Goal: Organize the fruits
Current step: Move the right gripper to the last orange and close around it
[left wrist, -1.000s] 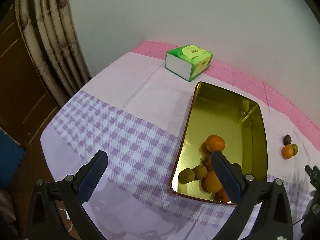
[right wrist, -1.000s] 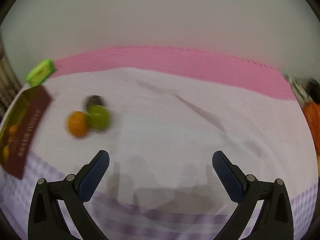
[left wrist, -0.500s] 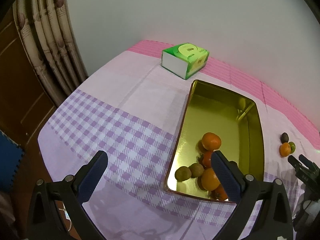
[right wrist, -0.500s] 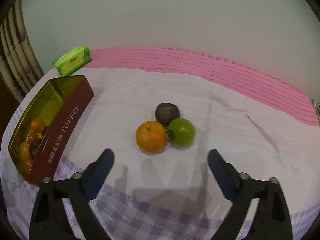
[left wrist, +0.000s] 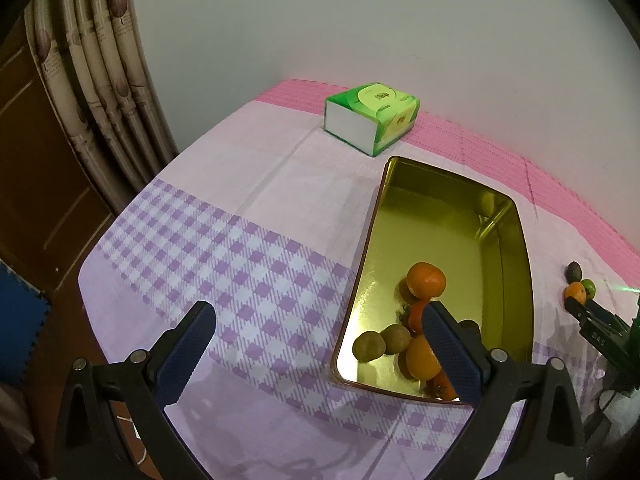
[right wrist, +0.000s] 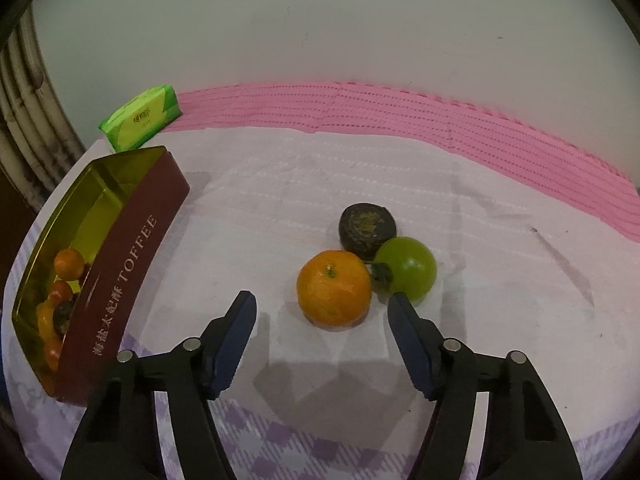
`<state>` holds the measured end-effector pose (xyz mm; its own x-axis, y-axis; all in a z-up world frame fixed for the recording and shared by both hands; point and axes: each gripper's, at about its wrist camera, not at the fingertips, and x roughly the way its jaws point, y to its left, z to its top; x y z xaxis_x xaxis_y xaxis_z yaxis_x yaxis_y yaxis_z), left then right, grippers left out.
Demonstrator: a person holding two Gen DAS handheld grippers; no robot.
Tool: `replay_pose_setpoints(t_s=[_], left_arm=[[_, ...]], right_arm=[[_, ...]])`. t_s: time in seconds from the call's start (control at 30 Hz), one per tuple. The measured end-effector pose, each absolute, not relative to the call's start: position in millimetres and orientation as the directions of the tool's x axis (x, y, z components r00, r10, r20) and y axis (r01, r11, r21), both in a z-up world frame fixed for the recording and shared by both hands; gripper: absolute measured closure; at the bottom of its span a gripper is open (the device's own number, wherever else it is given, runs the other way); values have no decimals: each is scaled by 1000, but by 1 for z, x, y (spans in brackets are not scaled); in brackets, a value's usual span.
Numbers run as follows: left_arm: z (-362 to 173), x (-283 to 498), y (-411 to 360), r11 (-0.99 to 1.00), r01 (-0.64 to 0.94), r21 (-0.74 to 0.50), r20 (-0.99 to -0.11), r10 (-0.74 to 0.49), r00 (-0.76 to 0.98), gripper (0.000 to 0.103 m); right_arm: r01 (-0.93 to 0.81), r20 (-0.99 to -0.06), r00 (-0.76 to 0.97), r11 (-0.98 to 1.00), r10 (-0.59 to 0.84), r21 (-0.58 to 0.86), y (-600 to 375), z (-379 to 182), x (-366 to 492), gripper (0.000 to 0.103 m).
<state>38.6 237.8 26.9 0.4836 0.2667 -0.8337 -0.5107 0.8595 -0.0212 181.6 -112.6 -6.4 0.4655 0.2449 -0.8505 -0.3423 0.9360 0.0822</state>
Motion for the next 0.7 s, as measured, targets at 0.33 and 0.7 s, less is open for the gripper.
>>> replay_pose_setpoints(t_s=[0.33, 0.7], left_arm=[[24, 42, 235, 870, -492, -19, -837, 255, 484, 1], [23, 43, 234, 870, -492, -21, -842, 250, 477, 1]], right_arm=[[-314, -854, 459, 944, 244, 101, -112, -15, 194, 49], [-312, -859, 469, 948, 206, 57, -108, -20, 192, 61]])
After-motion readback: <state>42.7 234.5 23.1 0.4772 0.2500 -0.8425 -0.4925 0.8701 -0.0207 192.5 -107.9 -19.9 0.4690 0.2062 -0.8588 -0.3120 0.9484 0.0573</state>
